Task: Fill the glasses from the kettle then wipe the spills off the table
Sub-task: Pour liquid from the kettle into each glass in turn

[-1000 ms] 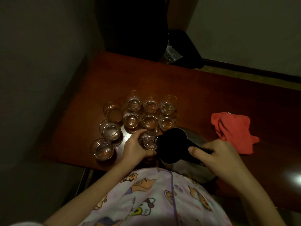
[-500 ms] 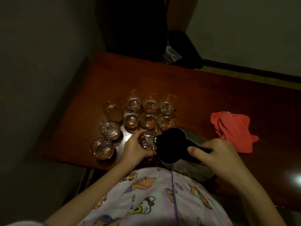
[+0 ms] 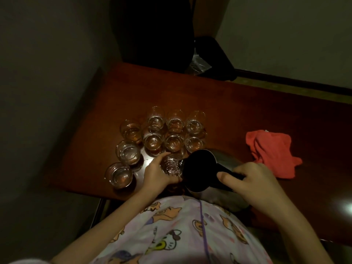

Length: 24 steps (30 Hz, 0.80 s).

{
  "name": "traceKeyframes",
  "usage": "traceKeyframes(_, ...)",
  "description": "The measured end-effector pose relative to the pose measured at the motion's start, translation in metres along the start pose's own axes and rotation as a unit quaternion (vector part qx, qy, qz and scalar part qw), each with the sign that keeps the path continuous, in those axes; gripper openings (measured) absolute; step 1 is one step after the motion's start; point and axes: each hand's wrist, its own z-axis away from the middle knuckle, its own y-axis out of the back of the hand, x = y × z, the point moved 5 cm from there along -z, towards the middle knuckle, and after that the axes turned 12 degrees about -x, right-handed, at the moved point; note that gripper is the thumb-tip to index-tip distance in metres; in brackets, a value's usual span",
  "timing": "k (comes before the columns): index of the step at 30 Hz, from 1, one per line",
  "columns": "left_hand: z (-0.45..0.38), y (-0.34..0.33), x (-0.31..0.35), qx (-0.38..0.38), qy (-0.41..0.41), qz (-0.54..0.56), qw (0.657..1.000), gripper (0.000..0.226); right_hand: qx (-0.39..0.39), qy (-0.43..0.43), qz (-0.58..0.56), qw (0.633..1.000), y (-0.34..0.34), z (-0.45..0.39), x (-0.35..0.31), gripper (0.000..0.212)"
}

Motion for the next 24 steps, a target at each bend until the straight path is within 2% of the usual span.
traceKeyframes(11,-0.004,0.001,-0.004,0.0,0.01,0.014,1.0,0.082,0.03,-0.003,-0.015,0.999,-0.007,-0.002,0.005,0.054)
traceKeyframes(14,-0.005,0.003,-0.005,0.0,0.016,0.022,1.0,0.082,0.051,-0.015,-0.062,0.997,-0.015,-0.001,0.015,0.059)
traceKeyframes(20,-0.004,0.009,0.001,0.004,0.009,0.027,1.0,0.082,0.109,-0.021,-0.213,0.971,-0.033,0.004,0.032,0.05)
traceKeyframes(24,-0.005,0.02,0.01,0.01,-0.02,0.016,1.0,0.08,0.12,-0.019,-0.277,0.953,-0.034,0.005,0.033,0.05)
